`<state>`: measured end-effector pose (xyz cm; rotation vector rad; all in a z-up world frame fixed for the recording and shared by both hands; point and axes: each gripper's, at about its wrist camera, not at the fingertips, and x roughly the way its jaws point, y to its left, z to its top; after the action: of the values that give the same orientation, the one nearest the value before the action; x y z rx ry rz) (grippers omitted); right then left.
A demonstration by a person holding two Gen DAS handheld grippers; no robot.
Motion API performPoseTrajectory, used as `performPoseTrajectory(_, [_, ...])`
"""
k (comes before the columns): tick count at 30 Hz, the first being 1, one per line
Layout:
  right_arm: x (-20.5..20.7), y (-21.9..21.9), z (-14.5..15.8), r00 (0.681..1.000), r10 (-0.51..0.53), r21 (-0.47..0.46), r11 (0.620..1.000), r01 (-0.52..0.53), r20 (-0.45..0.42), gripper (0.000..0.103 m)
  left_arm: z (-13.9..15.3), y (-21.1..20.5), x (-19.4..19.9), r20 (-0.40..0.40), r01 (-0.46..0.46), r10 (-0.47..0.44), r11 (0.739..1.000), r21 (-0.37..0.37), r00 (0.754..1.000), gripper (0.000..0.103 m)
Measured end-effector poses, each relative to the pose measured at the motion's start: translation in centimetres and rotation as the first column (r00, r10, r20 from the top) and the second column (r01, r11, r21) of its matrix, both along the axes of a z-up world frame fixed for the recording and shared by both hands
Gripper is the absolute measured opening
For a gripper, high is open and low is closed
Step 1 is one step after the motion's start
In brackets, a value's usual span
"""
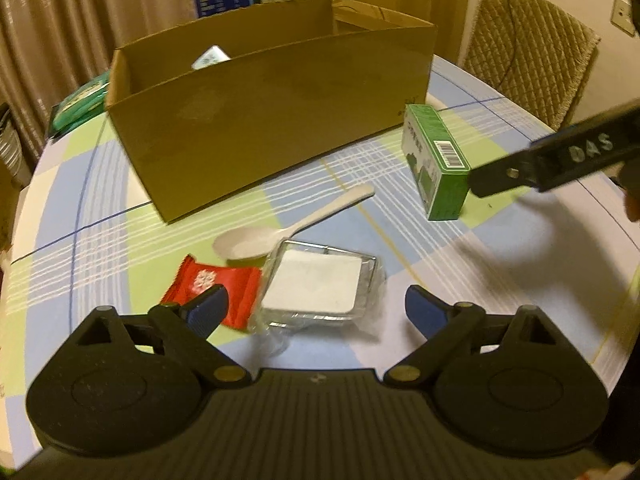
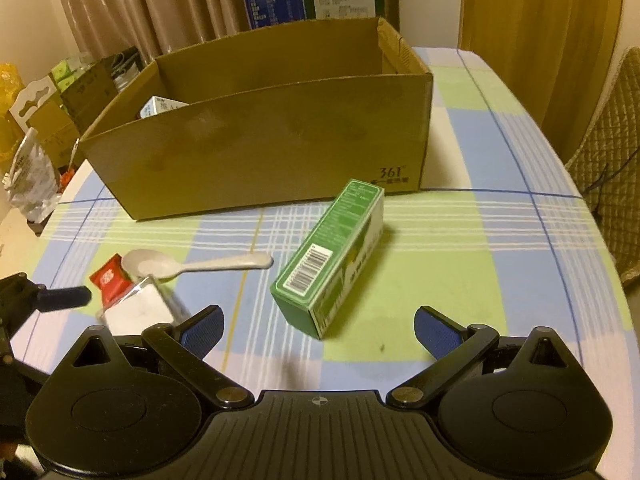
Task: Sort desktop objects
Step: 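Lower the right tool onto the green spray box and close it, then lift the green spray box with the right tool while the left tool lowers onto the clear tray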
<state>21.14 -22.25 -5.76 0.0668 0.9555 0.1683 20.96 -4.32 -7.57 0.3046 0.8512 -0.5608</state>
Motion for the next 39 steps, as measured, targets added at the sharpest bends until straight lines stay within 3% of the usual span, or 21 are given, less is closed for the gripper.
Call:
performPoseTrajectory(10, [3.0, 0.5, -2.1, 0.999, 0.017, -0.011, 1.0, -0.017, -0.035, 0.096, -1.8, -1.8, 1.2, -0.003, 0.054, -0.054, 0.998, 0.025, 0.999, 0.084])
performPoseTrajectory(12, [3.5, 0.5, -2.5, 0.999, 0.018, -0.006, 1.0, -0.018, -0.046, 0.087, -1.8, -1.8, 1.3, 0.001, 0.044, -0.044, 0.999, 0.023, 0.999, 0.083])
performPoseTrajectory(17, [3.8, 0.4, -3.0, 0.996, 0.038, -0.03, 0.999, -0.041, -0.076, 0.041, -1.8, -2.0, 1.4, 0.007, 0.005, -0.005, 1.0, 0.017, 1.0, 0.078])
performPoseTrajectory(20, [2.6, 0.5, -2.7, 0.995, 0.062, -0.091, 0.993, -0.069, -0.08, 0.029, -1.7, -2.1, 1.2, 0.004, -0.01, 0.01, 1.0, 0.012, 1.0, 0.078])
performPoseTrajectory(24, [0.3, -0.1, -2.3, 0.989, 0.104, -0.103, 0.988, -0.114, -0.104, 0.027, -1.6, -2.2, 0.7, -0.002, -0.015, 0.015, 1.0, 0.006, 1.0, 0.078])
performPoseTrajectory(31, [-3.7, -1.7, -1.9, 0.984, 0.118, -0.039, 0.992, -0.124, -0.132, 0.027, -1.5, -2.2, -0.6, -0.024, -0.025, 0.024, 1.0, -0.02, 0.999, 0.078])
performPoseTrajectory(39, [-4.0, -2.3, -1.6, 0.983, 0.106, 0.018, 0.994, -0.104, -0.148, 0.027, -1.3, -2.1, -1.3, -0.037, -0.04, 0.039, 0.999, -0.028, 0.999, 0.077])
